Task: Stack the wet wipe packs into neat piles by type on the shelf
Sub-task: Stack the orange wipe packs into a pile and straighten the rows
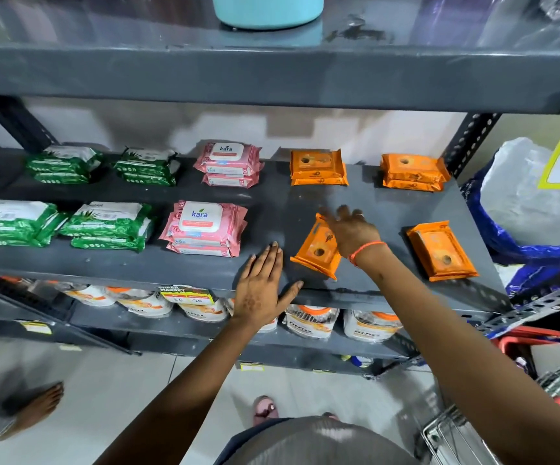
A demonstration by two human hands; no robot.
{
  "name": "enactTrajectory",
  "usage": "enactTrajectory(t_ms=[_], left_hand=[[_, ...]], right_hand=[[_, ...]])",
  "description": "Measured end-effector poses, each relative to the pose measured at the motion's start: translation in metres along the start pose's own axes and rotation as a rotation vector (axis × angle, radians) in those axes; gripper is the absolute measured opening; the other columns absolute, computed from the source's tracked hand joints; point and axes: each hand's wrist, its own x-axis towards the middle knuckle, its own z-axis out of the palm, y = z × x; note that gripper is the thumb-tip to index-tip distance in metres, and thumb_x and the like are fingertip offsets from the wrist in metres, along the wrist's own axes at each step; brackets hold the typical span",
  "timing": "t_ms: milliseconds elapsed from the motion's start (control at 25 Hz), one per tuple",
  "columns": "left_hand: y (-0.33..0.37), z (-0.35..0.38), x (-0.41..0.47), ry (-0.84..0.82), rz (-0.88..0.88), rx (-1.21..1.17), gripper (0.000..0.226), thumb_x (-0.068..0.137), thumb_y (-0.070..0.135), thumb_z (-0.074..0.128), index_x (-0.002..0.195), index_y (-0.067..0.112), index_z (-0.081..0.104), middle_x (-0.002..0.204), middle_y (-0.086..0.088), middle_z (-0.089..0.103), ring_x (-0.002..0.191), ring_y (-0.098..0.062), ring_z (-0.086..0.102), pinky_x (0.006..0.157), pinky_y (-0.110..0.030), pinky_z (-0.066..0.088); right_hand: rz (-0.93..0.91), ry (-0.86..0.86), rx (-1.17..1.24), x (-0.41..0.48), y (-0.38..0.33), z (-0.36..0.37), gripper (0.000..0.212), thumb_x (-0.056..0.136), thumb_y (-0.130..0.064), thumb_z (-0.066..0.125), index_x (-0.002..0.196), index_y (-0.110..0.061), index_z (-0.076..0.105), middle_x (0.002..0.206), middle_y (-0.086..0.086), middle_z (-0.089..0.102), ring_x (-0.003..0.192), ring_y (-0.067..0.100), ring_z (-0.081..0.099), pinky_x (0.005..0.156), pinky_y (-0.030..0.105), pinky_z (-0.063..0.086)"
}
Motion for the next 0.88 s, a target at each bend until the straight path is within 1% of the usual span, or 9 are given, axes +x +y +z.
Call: enactTrajectory(t_ms=[80, 160, 240, 320, 480, 560, 680, 800, 880], left_hand=[[0.0, -0.001, 0.0, 0.001, 0.003, -0.001, 0.079, 0.09, 0.065, 0.013, 0.139, 0.009, 0.04, 0.148, -0.006, 0.041, 0.137, -0.018, 0.038, 0.113, -0.038, 0.033], [0.001, -0.001, 0.0, 0.005, 0.01, 0.001, 0.079, 0.09, 0.064, 0.013, 0.139, 0.009, 0.04, 0.148, -0.007, 0.041, 0.137, -0.019, 0.038, 0.112, -0.039, 0.034], [0.001, -0.001, -0.001, 0.0, 0.011, -0.002, 0.079, 0.09, 0.064, 0.012, 0.139, 0.009, 0.039, 0.149, -0.007, 0.04, 0.137, -0.019, 0.038, 0.112, -0.039, 0.034], [0.001, -0.001, -0.002, -0.009, 0.01, 0.002, 0.08, 0.09, 0.064, 0.01, 0.141, 0.008, 0.037, 0.149, -0.008, 0.04, 0.137, -0.02, 0.038, 0.112, -0.04, 0.034], [0.001, -0.002, -0.002, -0.016, 0.008, 0.009, 0.082, 0.09, 0.064, 0.007, 0.141, 0.008, 0.035, 0.148, -0.01, 0.041, 0.136, -0.023, 0.039, 0.112, -0.041, 0.035], [0.0, -0.001, -0.002, -0.012, 0.015, 0.013, 0.082, 0.09, 0.064, 0.006, 0.141, 0.008, 0.035, 0.148, -0.01, 0.041, 0.136, -0.023, 0.039, 0.113, -0.04, 0.032], [0.0, 0.0, -0.002, -0.014, 0.026, 0.01, 0.082, 0.089, 0.065, 0.006, 0.142, 0.008, 0.034, 0.149, -0.01, 0.039, 0.138, -0.023, 0.037, 0.114, -0.038, 0.021], [-0.001, 0.002, -0.001, -0.011, 0.025, 0.012, 0.083, 0.089, 0.065, 0.007, 0.142, 0.008, 0.033, 0.15, -0.01, 0.037, 0.138, -0.023, 0.036, 0.112, -0.039, 0.018], [-0.002, 0.003, -0.001, -0.006, 0.031, 0.013, 0.083, 0.089, 0.066, 0.008, 0.142, 0.008, 0.033, 0.15, -0.01, 0.037, 0.138, -0.024, 0.036, 0.112, -0.039, 0.019]], right_hand=[[-0.236, -0.134, -0.124, -0.002, -0.003, -0.006, 0.07, 0.085, -0.001, 0.057, 0.146, -0.018, 0.029, 0.151, 0.014, 0.033, 0.135, 0.036, 0.038, 0.102, 0.045, 0.046], [-0.303, -0.249, -0.203, 0.003, -0.005, -0.007, 0.078, 0.078, -0.011, 0.071, 0.145, -0.019, 0.032, 0.155, 0.008, 0.031, 0.14, 0.03, 0.033, 0.11, 0.046, 0.039], [-0.217, -0.272, -0.13, 0.013, -0.003, -0.003, 0.083, 0.07, -0.032, 0.078, 0.141, -0.023, 0.036, 0.152, 0.006, 0.037, 0.14, 0.028, 0.031, 0.115, 0.052, 0.029], [-0.104, -0.248, -0.048, 0.012, -0.003, -0.002, 0.081, 0.064, -0.048, 0.076, 0.134, -0.021, 0.045, 0.138, 0.006, 0.051, 0.133, 0.029, 0.038, 0.112, 0.057, 0.029], [-0.039, -0.27, 0.091, -0.004, -0.001, -0.011, 0.082, 0.073, -0.049, 0.071, 0.14, -0.015, 0.038, 0.144, 0.005, 0.044, 0.136, 0.031, 0.031, 0.114, 0.058, 0.026], [0.078, -0.263, 0.298, -0.011, 0.009, -0.017, 0.072, 0.088, -0.04, 0.059, 0.145, -0.007, 0.031, 0.151, 0.006, 0.034, 0.139, 0.031, 0.029, 0.117, 0.051, 0.025], [0.424, 0.108, 0.318, -0.01, 0.045, 0.009, 0.053, 0.094, -0.038, 0.045, 0.135, -0.005, 0.043, 0.146, 0.021, 0.04, 0.135, 0.041, 0.034, 0.113, 0.053, 0.03], [0.79, 0.086, 0.285, -0.021, 0.081, 0.04, 0.055, 0.096, -0.035, 0.042, 0.141, -0.006, 0.035, 0.151, 0.03, 0.026, 0.138, 0.053, 0.022, 0.111, 0.067, 0.017], [0.868, 0.09, 0.279, -0.03, 0.094, 0.043, 0.054, 0.093, -0.04, 0.047, 0.136, -0.008, 0.041, 0.141, 0.029, 0.04, 0.13, 0.051, 0.035, 0.105, 0.066, 0.028]])
